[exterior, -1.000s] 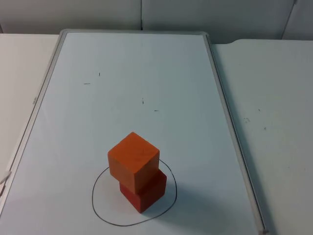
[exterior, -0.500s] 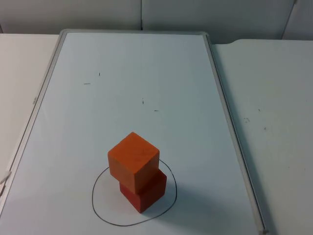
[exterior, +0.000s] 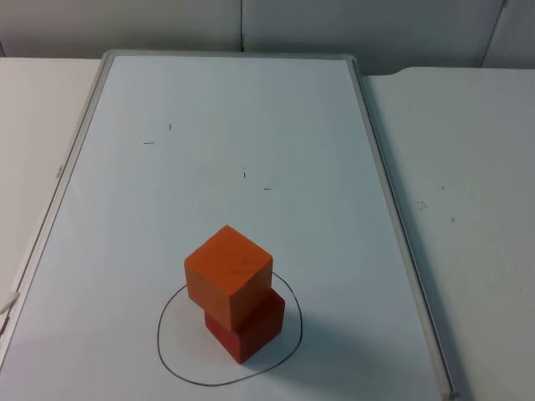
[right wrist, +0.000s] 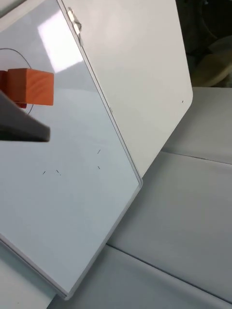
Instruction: Pick up one cube with the left hand and another cube with the right hand. First place the cube in the right hand at the target position, then stack the cube in the left hand on top.
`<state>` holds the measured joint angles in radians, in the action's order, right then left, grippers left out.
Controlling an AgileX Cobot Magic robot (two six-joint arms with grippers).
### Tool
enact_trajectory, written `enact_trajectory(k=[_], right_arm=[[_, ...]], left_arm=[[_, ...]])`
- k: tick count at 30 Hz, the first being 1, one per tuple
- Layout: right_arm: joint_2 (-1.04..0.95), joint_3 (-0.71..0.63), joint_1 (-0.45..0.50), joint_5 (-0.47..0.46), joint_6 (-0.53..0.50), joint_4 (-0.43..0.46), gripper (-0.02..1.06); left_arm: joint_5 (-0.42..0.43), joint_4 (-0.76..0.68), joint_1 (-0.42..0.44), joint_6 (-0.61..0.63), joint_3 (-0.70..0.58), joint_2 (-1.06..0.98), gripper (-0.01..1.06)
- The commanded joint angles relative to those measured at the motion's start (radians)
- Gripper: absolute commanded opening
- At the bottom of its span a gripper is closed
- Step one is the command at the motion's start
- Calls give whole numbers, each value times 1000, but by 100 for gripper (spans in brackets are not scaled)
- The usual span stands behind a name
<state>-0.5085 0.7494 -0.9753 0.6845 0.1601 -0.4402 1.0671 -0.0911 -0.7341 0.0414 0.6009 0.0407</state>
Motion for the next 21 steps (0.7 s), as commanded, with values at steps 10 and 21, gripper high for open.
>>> enact_trajectory(k=[10,21], right_arm=[[5,-6,-1,8,-3,-17,105],[5,-6,-1,22,-3,-17,105]], left_arm=[[27,-8,-7,11,-80,-41,105],[10,-1,-7,-19,-91,-41,105]])
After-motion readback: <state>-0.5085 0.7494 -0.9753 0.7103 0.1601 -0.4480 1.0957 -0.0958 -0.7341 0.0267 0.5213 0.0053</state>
